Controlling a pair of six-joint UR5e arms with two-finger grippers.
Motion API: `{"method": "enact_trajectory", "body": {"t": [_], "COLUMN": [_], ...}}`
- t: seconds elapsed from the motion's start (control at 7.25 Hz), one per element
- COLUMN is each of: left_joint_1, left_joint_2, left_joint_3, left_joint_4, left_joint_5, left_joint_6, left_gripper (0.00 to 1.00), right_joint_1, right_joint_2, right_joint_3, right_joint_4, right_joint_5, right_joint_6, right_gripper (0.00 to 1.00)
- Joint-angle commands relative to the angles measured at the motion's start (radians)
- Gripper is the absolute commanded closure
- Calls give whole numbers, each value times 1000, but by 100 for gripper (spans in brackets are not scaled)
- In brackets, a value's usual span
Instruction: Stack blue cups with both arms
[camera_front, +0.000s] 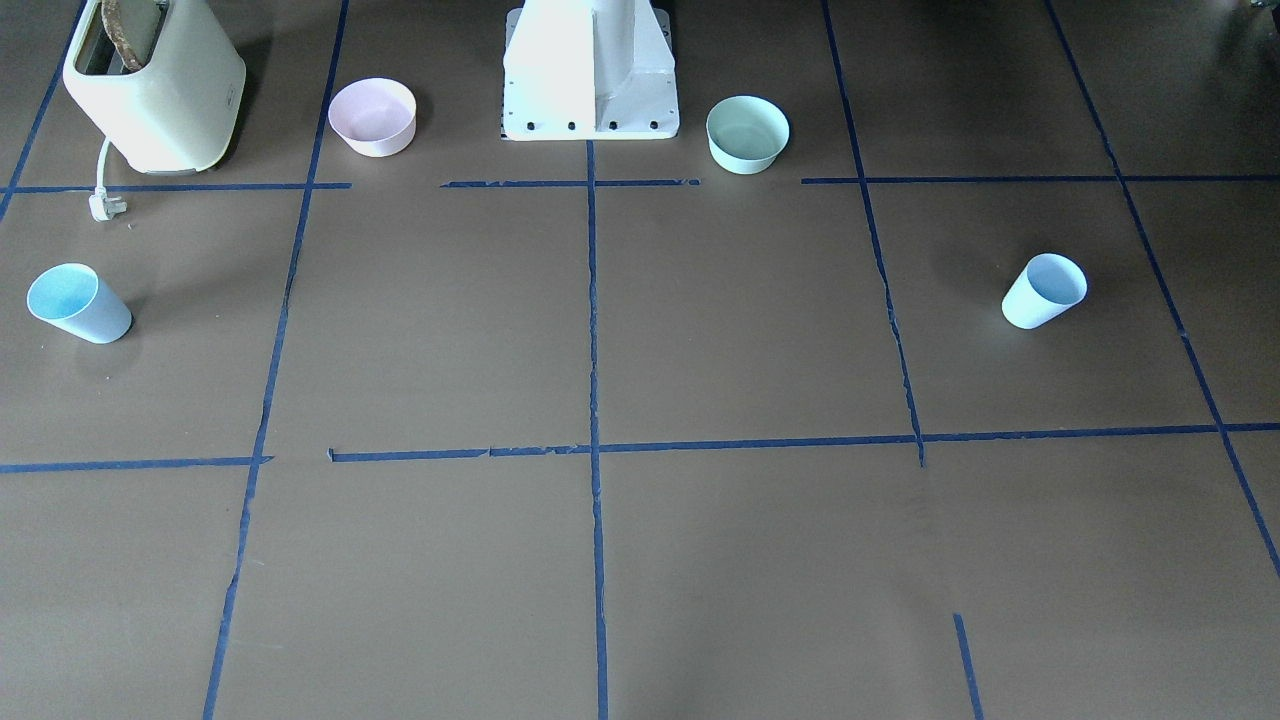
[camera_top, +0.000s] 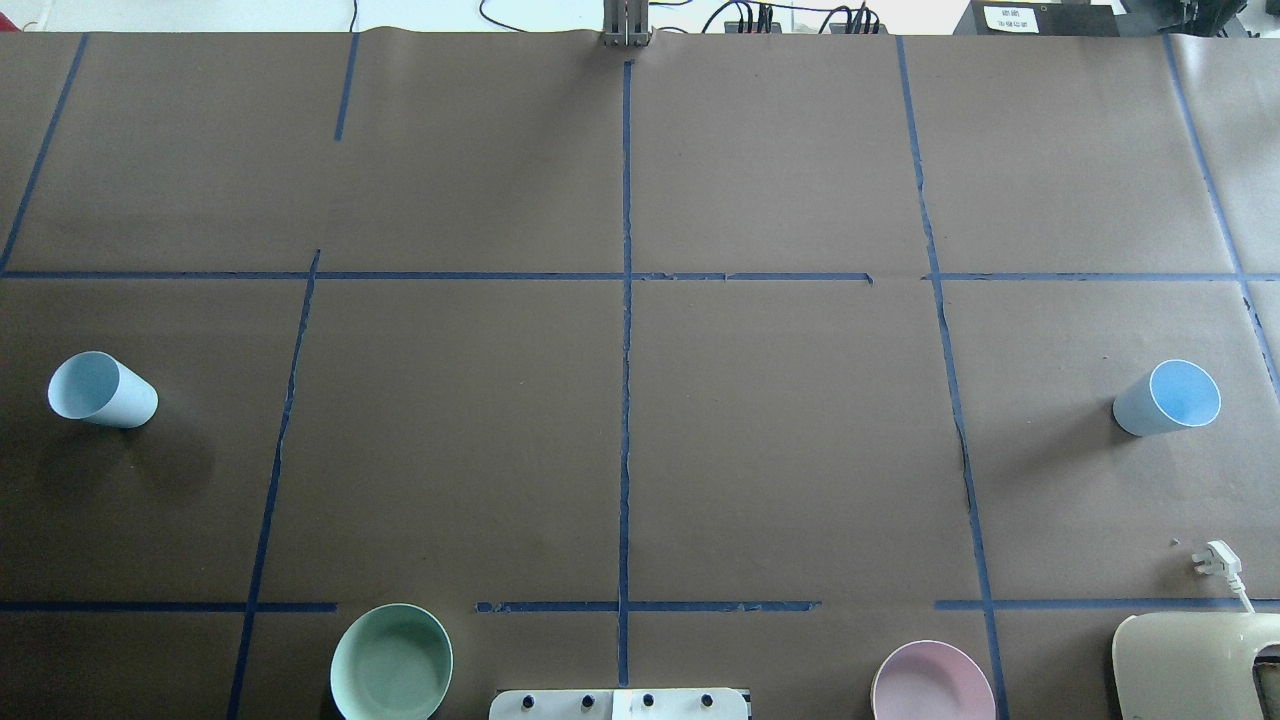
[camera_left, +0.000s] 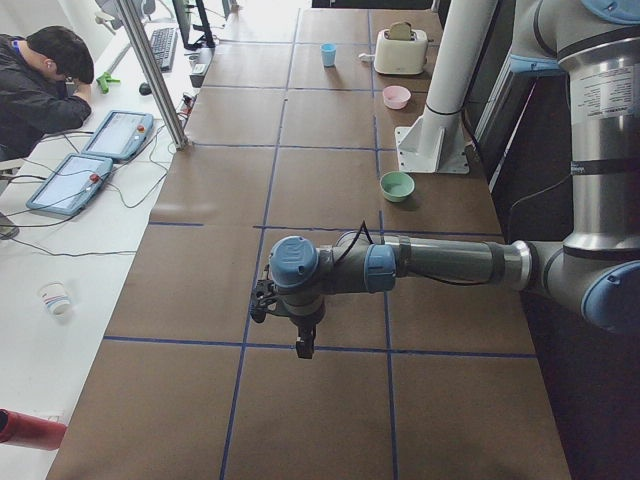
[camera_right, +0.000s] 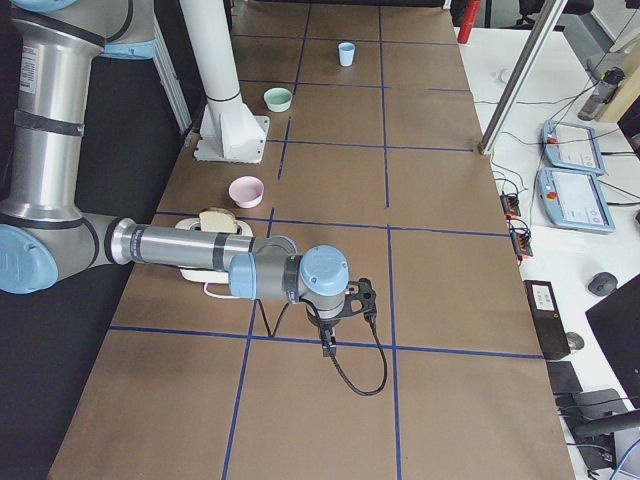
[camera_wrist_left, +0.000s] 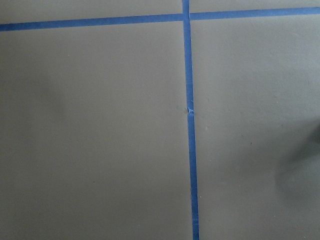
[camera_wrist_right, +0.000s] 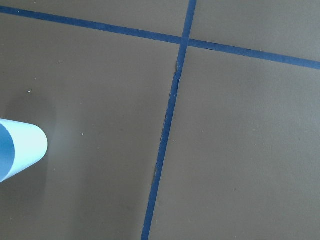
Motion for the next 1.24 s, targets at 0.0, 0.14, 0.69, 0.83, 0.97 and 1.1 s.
{"method": "enact_trajectory", "body": {"t": [0.0,0.14,0.69,0.83,0.97,1.1], "left_joint_1": [3,20,314,418,500,537], "left_joint_2": [-91,-90,-9,0,15,14], "left_joint_3": [1,7,0,6,15,13], "left_joint_4": [-48,-59,-538,-630,-708,-721], "left_joint_5": [-4,-44,16,87,162,170], "left_joint_6": [-3,-3,-559,-747,-844,-908], "left_gripper": [0,0,0,0,0,0], "right_joint_1": [-2,-3,-6,-6,-6,-6], "right_joint_2": [9,9,9,9,9,9], "right_joint_3": [0,2,0,0,0,-1], "right_joint_4": [0,0,0,0,0,0], "right_joint_5": [1,1,10,10,9,9], "right_joint_6": [13,15,15,15,15,15], "right_gripper": [0,0,0,0,0,0]}}
